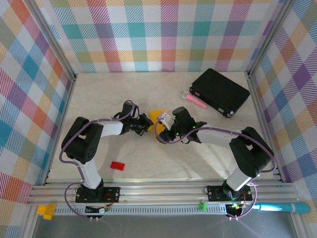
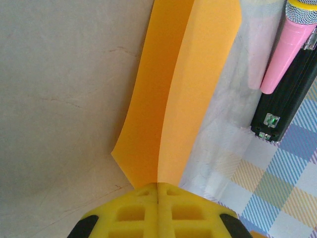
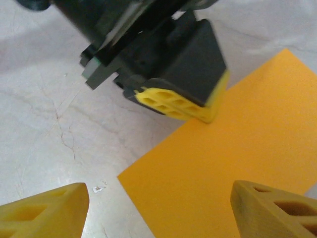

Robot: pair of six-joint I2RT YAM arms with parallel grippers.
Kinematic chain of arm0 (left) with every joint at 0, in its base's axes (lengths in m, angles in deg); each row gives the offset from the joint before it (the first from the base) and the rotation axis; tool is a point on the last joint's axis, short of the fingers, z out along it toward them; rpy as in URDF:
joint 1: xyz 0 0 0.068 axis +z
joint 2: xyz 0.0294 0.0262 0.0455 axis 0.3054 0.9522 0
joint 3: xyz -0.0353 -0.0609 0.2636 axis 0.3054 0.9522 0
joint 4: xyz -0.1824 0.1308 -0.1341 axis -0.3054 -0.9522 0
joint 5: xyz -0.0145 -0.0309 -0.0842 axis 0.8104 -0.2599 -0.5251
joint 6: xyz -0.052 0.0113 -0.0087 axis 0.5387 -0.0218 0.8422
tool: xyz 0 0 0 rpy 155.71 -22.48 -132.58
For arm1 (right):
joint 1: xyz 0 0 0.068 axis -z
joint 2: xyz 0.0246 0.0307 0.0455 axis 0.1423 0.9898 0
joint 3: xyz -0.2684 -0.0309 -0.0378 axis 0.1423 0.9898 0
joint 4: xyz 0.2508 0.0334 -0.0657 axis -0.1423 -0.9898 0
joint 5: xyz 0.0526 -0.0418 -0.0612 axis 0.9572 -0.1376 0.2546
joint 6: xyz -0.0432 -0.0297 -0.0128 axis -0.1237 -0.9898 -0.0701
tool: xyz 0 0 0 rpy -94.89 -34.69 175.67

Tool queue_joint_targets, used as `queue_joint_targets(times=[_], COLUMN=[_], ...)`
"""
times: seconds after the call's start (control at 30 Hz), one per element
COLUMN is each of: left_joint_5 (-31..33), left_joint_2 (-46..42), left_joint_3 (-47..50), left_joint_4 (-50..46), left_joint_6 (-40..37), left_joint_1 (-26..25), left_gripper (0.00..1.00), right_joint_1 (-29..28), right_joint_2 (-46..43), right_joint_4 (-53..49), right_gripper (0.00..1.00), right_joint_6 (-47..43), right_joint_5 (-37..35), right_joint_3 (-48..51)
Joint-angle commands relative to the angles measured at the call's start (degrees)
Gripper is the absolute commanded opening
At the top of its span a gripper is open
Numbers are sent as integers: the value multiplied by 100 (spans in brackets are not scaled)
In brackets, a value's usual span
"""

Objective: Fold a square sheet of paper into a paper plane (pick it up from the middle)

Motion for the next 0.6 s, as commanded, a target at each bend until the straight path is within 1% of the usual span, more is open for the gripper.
queue_joint_targets(times=[0.0,0.33,0.5,0.57], left_joint_5=[-57,-84,-88,-94], left_joint_2=[-46,29,43,36], left_joint_3=[1,-4,-5,0], left_joint_4=[44,88,96,105], left_joint_6=[135,149,160,160], left_joint_1=[-55,-64,-64,-64], left_gripper=[0,0,0,0], right_joint_1=[-103,-199,-203,-203], right_joint_2=[173,496,512,517], right_joint_4=[399,643,836,859], right_gripper=[75,74,72,68], right_joint_6=[-496,-795,-852,-884], right_joint_5=[-106,-558,-847,-926], right_joint_3=[120,135,200,214])
